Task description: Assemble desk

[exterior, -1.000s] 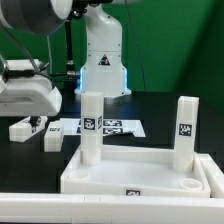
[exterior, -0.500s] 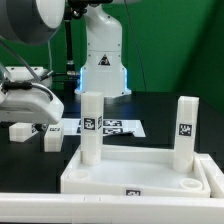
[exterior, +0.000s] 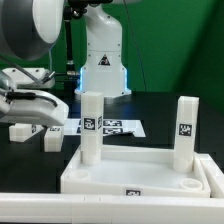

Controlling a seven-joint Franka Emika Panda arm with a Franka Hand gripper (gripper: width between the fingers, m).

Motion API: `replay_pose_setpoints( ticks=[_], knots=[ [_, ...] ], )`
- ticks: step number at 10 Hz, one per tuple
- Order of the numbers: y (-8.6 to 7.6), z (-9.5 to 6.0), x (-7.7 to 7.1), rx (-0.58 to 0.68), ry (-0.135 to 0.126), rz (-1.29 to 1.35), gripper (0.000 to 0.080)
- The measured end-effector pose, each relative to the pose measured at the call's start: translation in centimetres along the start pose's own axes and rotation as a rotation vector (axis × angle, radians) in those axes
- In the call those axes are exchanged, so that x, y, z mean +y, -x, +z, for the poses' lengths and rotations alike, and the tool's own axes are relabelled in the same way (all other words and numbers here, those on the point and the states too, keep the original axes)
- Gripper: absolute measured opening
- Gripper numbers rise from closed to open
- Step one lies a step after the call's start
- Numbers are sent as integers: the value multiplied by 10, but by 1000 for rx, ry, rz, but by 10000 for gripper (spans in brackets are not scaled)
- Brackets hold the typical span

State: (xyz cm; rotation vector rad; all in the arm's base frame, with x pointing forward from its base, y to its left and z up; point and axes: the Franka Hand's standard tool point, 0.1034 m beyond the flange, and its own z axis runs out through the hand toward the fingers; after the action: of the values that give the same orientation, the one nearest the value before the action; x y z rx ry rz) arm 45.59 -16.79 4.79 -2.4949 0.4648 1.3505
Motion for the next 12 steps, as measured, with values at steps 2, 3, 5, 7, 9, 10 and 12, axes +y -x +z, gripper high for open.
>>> replay_pose_setpoints(
  ticks=[2, 3, 5, 7, 9, 10, 12],
  knots=[
    [-12, 1, 1, 12, 11, 6, 649],
    [-10, 4, -5, 19, 14, 29, 649],
    [-9, 4, -6, 22, 15, 23, 649],
    [-9, 4, -6, 21, 15, 24, 649],
    [-12, 7, -15, 38, 26, 19, 649],
    [-12, 9, -20, 38, 33, 14, 649],
    [-12, 9, -23, 38, 38, 10, 649]
  ],
)
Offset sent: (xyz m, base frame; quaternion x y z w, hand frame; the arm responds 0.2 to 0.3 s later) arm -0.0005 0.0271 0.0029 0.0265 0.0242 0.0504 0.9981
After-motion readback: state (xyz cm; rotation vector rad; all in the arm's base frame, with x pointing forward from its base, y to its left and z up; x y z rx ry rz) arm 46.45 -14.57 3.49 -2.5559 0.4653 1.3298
